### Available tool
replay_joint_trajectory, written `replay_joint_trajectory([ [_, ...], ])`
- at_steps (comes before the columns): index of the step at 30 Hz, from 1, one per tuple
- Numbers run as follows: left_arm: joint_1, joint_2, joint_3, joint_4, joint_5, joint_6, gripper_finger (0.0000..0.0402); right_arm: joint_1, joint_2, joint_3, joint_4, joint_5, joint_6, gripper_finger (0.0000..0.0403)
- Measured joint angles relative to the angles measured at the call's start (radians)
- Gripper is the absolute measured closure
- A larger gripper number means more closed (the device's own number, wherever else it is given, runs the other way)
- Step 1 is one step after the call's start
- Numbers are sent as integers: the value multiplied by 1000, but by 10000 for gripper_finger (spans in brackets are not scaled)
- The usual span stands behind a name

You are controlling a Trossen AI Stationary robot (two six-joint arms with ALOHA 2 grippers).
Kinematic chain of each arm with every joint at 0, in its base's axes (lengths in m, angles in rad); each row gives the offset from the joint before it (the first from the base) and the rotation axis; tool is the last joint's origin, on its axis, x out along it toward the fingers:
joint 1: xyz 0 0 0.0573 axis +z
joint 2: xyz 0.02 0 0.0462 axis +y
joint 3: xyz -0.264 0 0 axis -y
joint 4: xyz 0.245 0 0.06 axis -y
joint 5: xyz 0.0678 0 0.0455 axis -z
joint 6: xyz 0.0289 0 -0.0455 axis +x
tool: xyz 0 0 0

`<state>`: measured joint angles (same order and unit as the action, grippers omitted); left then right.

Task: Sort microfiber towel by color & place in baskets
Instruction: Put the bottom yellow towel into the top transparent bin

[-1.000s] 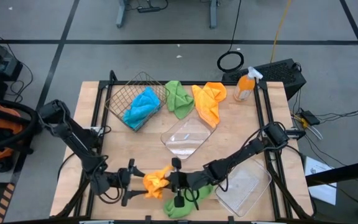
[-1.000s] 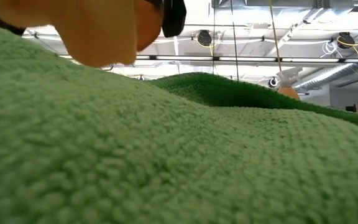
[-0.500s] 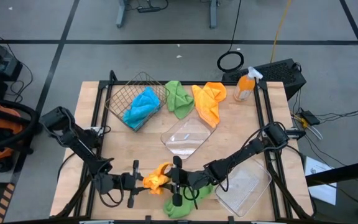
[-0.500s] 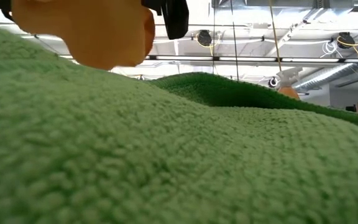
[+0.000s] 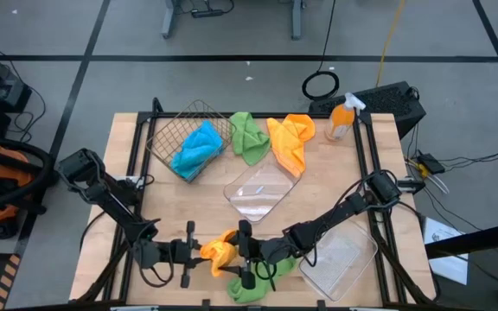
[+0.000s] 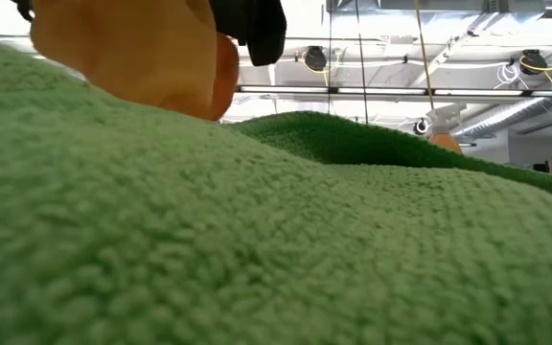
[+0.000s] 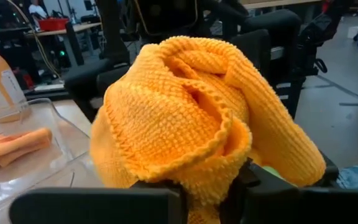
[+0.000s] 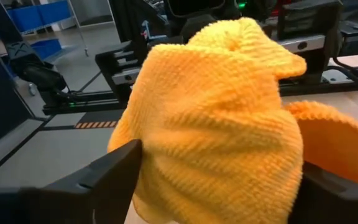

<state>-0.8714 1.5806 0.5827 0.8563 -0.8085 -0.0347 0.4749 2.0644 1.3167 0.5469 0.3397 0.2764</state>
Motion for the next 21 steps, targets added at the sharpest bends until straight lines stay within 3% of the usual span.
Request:
replay_joint_trajectory([
  [4, 14, 0, 18, 0, 15, 44, 353, -2, 0, 0, 3, -7, -7, 111],
  [9, 35, 0, 34, 0, 59, 75, 354, -3, 0, 0, 10, -45, -30, 154],
  [12, 47, 0, 36, 5, 84, 68, 354, -5, 0, 0, 22, -47, -46, 203],
  [18, 40, 0, 36, 42, 83, 46, 338, -4, -1, 0, 18, -52, -87, 349],
  [21, 31, -5, 36, 35, 82, -3, 301, -4, -2, 0, 4, -54, -105, 367],
])
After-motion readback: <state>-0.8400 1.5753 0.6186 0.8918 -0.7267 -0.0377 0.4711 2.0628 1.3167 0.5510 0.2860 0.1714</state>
